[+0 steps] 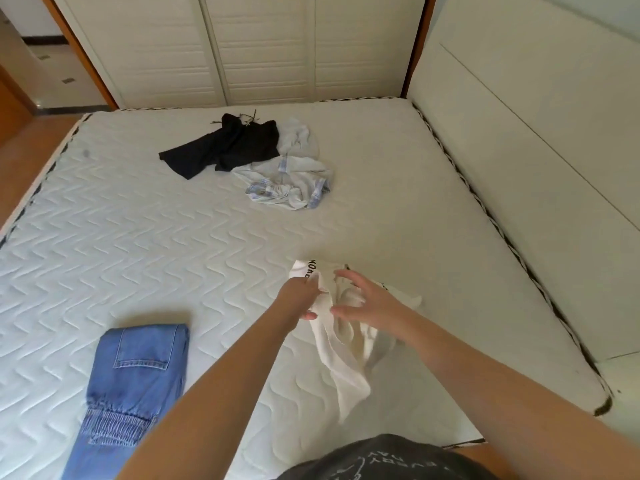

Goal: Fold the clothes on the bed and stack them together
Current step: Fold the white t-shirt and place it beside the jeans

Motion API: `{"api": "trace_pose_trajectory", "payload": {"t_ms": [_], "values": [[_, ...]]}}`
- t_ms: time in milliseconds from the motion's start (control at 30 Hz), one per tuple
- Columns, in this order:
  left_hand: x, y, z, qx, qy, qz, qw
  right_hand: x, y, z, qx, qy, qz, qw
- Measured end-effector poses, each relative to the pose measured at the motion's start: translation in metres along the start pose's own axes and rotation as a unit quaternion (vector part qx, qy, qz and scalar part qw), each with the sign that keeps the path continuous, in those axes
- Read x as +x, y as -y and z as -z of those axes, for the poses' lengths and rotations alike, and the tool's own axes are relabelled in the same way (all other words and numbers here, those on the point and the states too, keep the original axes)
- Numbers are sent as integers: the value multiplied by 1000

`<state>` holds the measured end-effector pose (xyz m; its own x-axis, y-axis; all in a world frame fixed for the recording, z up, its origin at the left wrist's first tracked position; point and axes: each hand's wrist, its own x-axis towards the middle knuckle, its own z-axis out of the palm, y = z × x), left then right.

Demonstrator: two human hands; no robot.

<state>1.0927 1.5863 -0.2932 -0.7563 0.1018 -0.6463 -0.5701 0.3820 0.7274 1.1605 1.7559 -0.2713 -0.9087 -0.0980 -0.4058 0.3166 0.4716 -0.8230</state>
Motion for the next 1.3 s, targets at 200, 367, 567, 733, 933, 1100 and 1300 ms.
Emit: {"api": "trace_pose_trajectory", "payload": {"t_ms": [200, 367, 567, 733, 933, 1100, 1300], "values": [[1, 0, 1, 12, -15, -110, 994, 8, -1, -15, -82, -102, 15, 991], [0, 12, 7, -4, -33, -203, 979, 6, -3, -9, 23, -119, -16, 992], [-7, 52, -2, 58, -121, -321, 937, 4, -1, 0, 164, -94, -50, 981], [-9, 80, -23, 178, 27, -323, 929, 1, -3, 5, 191, -95, -63, 975], [-15, 70, -41, 208, -25, -300, 931, -3, -14, 8, 184, -107, -54, 976], [-11, 66, -36, 216, -36, -286, 933, -10, -21, 17, 178, -126, -65, 974], [-5, 62, -10, 327, -66, -308, 891, -19, -26, 23, 172, -112, -69, 976]]}}
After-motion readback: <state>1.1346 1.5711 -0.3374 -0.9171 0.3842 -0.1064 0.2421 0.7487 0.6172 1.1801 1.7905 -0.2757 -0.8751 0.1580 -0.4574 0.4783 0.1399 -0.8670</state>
